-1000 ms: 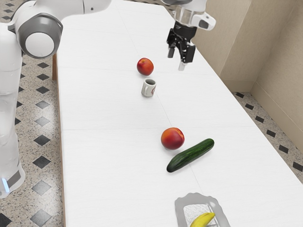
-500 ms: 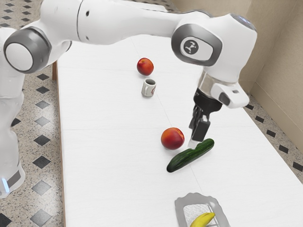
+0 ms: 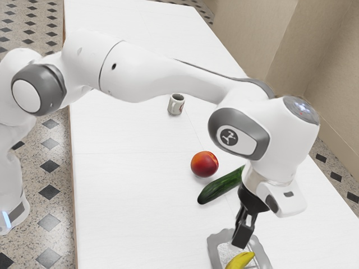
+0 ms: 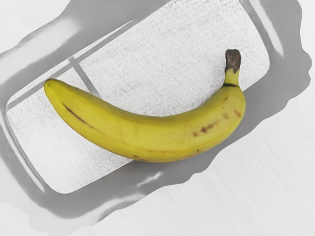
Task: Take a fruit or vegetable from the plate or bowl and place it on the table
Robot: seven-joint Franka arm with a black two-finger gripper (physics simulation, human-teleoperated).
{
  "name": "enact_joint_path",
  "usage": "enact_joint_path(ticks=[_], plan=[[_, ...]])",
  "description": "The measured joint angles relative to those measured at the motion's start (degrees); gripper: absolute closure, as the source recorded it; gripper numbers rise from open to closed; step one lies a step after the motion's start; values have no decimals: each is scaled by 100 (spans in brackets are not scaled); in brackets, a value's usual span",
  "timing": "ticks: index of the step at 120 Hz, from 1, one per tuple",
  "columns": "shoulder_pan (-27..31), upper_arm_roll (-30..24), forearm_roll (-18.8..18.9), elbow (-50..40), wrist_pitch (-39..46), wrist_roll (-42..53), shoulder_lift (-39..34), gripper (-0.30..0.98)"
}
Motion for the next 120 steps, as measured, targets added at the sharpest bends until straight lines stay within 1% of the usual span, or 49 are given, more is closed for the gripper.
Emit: enact_joint_path(ticks=[5,9,14,20,37,61,89,120], plan=[[-531,632,-204,1,137,-3,82,0],[-855,1029,-377,24,234,-4,174,0],[-1094,1295,-544,101,341,-4,300,0],[-1232,1436,-681,300,442,-14,456,0],[-1282,1617,-889,634,625,-433,675,0],[-1233,1689,-1109,666,739,-2001,916,0],[-1232,1806,-1155,662,778,-3441,1069,0],[-1284,1818,-1066,621,778,-4504,1196,0]])
